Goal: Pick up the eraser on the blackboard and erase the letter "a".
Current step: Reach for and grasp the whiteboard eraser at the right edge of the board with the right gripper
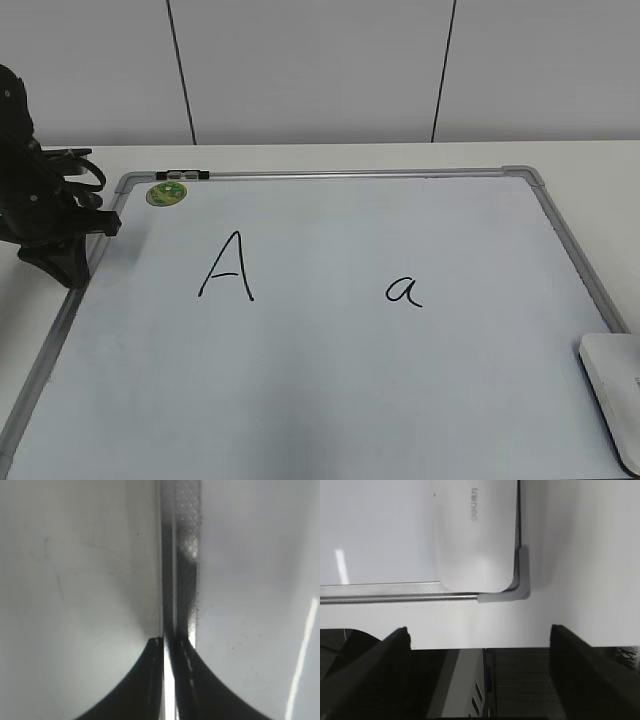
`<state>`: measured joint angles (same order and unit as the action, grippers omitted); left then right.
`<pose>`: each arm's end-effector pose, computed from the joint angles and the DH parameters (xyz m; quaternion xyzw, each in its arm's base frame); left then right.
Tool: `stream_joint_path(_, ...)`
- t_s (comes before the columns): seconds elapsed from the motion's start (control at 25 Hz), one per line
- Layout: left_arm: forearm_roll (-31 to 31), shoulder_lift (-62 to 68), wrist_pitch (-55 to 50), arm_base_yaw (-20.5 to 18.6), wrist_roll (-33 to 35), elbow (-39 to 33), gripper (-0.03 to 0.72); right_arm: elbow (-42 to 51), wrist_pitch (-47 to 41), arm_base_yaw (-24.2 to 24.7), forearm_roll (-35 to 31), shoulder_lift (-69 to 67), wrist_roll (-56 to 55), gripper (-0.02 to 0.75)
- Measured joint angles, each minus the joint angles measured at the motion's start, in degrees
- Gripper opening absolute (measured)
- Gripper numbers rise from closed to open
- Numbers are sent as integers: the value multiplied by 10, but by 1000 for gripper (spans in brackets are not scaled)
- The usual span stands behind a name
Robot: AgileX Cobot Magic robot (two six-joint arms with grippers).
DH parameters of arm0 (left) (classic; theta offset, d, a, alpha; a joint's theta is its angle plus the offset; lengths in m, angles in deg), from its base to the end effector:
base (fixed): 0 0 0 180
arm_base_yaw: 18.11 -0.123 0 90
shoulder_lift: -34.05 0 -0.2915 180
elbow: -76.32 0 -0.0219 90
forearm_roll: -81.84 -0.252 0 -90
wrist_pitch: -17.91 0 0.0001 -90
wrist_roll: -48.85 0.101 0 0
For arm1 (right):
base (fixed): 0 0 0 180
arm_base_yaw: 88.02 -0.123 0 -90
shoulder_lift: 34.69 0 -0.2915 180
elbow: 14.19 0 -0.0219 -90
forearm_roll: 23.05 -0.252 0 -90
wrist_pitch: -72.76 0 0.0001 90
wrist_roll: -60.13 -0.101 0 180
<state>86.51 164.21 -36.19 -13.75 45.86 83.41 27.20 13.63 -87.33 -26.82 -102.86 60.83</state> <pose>0.4144 -0.0383 0.1260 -0.0111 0.9991 -0.0351 0.0225 0.1562 0.0038 0.2310 0.0139 0.9946 0.0286 0.0988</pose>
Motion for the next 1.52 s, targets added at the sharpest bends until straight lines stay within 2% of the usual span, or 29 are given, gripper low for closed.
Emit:
stream_joint_path(0.56,0,0,0,0,0,0,41,-23,94,0,-32,-145,6,661)
stream_joint_path(0.88,2,0,0,0,0,0,44,-80,99,0,-34,-229,6,661)
stream_joint_path(1.52,3,0,0,0,0,0,49,-85,118,0,-22,-291,5,648)
